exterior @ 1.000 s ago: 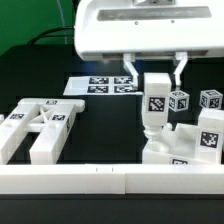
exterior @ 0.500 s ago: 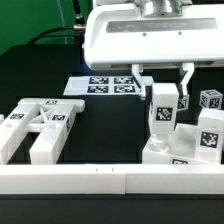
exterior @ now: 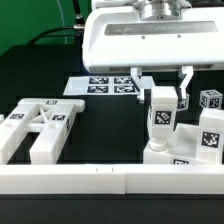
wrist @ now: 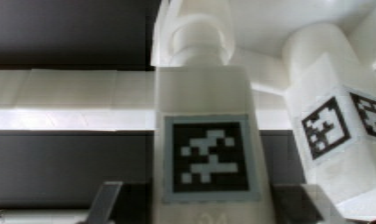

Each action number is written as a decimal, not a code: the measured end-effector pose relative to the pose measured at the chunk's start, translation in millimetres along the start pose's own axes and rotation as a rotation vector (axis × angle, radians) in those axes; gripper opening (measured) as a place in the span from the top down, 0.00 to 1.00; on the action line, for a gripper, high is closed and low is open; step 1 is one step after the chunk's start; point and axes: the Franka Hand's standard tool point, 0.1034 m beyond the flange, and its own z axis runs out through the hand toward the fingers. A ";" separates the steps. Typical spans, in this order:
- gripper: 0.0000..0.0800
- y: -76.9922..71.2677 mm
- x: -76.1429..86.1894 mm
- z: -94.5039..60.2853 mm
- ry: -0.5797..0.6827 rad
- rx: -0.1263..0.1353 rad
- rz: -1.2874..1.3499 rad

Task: Assemble chair

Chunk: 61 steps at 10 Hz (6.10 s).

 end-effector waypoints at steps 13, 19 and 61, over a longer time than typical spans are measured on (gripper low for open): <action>0.22 -8.7 -10.9 12.4 0.006 0.000 -0.017; 0.19 2.1 20.2 -15.1 -0.032 0.018 -0.008; 0.56 -21.1 -2.8 4.2 -0.577 -0.207 1.052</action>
Offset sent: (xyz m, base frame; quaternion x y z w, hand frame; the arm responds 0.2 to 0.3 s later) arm 0.0069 0.0056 -0.0097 -0.0016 0.0207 0.0106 0.9997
